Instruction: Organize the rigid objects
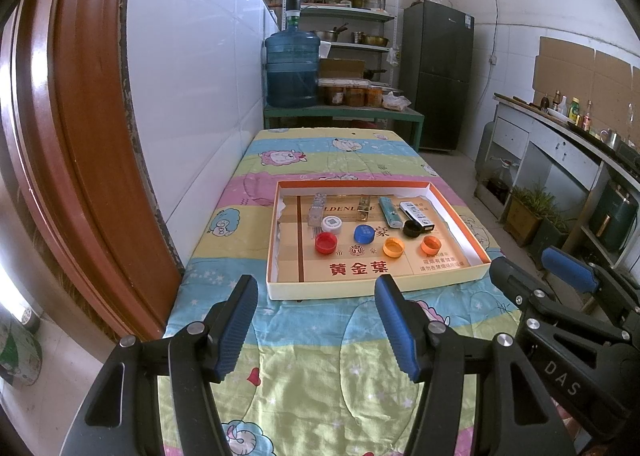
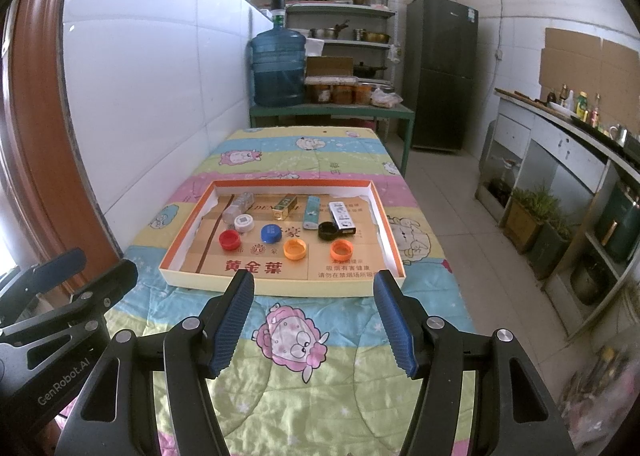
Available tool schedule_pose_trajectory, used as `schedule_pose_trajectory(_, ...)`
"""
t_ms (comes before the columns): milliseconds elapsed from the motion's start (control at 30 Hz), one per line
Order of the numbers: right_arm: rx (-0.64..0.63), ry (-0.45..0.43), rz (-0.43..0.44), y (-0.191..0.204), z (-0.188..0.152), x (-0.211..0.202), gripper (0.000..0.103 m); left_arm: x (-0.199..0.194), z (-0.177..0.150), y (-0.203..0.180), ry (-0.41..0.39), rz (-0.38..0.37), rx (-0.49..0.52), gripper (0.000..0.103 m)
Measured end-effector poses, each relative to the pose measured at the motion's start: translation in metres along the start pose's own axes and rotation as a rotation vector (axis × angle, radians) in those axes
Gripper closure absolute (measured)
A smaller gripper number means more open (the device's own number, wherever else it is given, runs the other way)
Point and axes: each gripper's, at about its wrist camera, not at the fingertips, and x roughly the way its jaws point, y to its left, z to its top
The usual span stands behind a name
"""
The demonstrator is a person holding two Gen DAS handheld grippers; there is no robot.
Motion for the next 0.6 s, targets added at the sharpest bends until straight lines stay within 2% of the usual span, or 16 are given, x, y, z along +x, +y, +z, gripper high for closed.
schedule_pose_trajectory(600,0.0,0.002,0.001,0.0003,0.0006,0.0,0.039,0.0,0.0011,0.0001,0.002,0.0,0.0,0.042)
